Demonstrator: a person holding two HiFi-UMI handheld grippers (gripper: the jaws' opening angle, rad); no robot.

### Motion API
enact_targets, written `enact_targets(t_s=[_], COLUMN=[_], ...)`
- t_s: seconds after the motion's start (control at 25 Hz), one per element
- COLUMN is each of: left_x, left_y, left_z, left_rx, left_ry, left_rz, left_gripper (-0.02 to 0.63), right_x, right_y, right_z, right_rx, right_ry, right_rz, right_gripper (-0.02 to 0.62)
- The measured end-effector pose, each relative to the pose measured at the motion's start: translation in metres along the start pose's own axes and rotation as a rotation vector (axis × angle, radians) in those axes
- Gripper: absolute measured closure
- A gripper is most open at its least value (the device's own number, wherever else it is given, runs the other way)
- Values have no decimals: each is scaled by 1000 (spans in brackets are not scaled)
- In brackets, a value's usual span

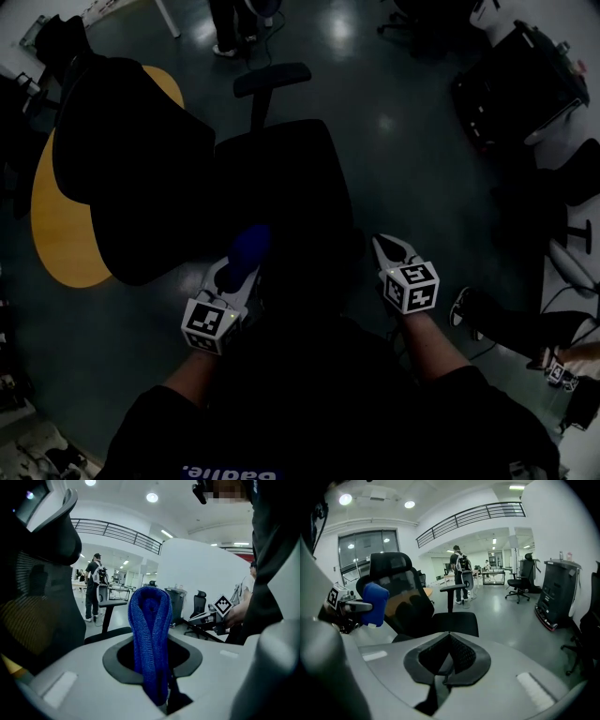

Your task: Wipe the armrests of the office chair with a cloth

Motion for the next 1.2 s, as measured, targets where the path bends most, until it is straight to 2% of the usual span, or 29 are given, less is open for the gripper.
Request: enact_targets(t_s=[0.24, 0.44, 0.72, 0.92, 1.2], left_x=[13, 32, 54, 62, 76], left_y=[-7, -13, -18, -23, -44], left_z=[-41, -63, -97, -101, -100], left_rx=[-34, -49, -65, -70, -56], left_ry=[97, 124, 169, 173, 195], left_rz=[127, 204, 292, 320, 312], left_gripper=[486, 486, 486, 486, 488], right_x=[29, 56, 78, 85, 85], right_y=[-18, -27, -35, -34, -47], right_z=[-20, -32, -51, -55, -60], right_rx=[-44, -80, -70, -54, 2], right_ry=[76, 117, 177, 202, 217], right_rz=[92, 145, 179, 188, 202], right_gripper=[591, 591, 591, 592, 594])
Point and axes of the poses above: the fingertips, and each gripper's own axes: x forward along the fingers, y to its left, z out of its top, the point moved 6 cm from there along -x, backward along the fingers, and after that the axes turned 7 degrees about -z, right-handed, at the moved point
